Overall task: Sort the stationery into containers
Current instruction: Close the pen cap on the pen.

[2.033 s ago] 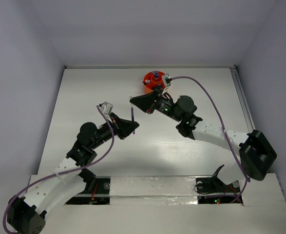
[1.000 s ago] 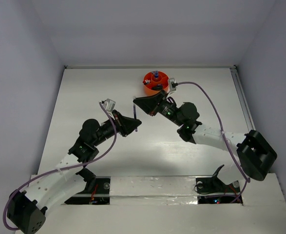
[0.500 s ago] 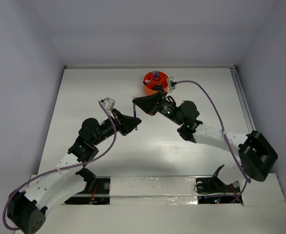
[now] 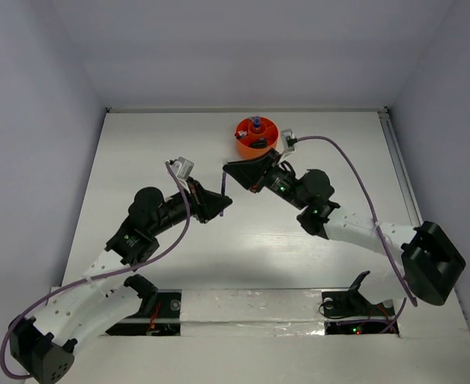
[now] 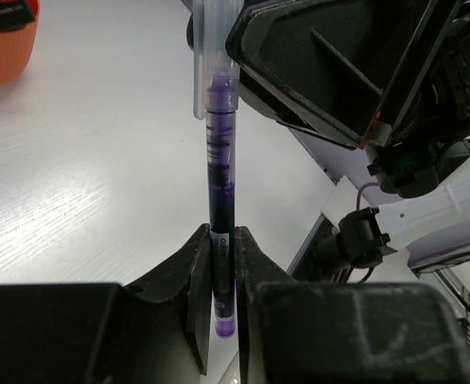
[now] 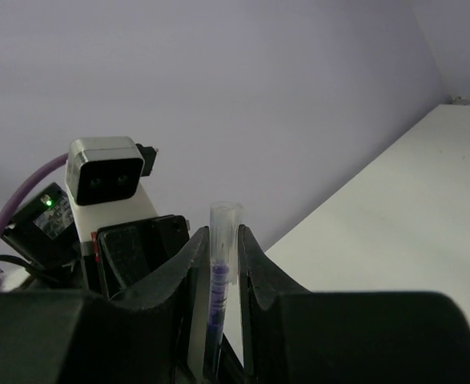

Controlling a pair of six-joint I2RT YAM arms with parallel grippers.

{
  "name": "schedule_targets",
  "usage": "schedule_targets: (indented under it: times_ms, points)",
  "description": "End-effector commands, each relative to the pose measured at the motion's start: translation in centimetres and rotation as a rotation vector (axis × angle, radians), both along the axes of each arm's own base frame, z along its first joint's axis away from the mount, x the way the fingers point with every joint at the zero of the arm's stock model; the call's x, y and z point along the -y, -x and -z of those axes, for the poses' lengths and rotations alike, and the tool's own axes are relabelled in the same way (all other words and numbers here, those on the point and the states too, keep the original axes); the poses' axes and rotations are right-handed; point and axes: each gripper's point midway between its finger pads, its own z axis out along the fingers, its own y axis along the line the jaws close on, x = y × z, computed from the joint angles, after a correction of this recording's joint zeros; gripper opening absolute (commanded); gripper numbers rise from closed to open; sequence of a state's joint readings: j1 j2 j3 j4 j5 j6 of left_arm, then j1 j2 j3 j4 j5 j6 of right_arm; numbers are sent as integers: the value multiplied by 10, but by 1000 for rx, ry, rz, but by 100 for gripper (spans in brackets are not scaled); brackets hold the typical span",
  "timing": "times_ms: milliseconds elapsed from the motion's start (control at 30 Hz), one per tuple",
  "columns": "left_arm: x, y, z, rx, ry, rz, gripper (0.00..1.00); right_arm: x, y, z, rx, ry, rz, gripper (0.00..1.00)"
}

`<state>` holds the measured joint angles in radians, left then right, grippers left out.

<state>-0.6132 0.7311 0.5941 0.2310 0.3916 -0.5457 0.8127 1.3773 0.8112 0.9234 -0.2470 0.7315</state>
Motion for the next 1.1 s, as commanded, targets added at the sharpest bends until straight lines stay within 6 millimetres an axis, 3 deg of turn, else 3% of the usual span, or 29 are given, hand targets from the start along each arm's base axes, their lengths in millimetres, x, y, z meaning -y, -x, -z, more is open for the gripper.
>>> schedule_targets:
  times_ms: [0,200,367,600,767,900,933,1000,1067]
  points:
    - [-20,-5,-126,318,188,-105,0,-7,27,89,-103,239,-122,0]
    - [-18,-7,-141,338,177,-97,0,-4,51,129,-154,306,-176,0]
    - [-15,-9,-149,352,181,-92,0,-10,70,141,-164,325,-236,0]
    - [-12,-11,-157,359,174,-83,0,-2,75,139,-168,309,-228,0]
    - [-15,-9,-142,330,150,-89,0,11,63,135,-188,304,-121,0]
    - [-20,-6,-120,287,132,-104,0,20,59,125,-155,361,-69,26]
    - [-22,-5,-108,271,124,-109,0,22,55,110,-128,351,-57,41]
    - [-23,-4,-94,239,123,-113,0,30,58,90,-67,368,-43,53]
    - [-22,-2,-72,200,115,-102,0,35,53,56,-7,346,-7,67]
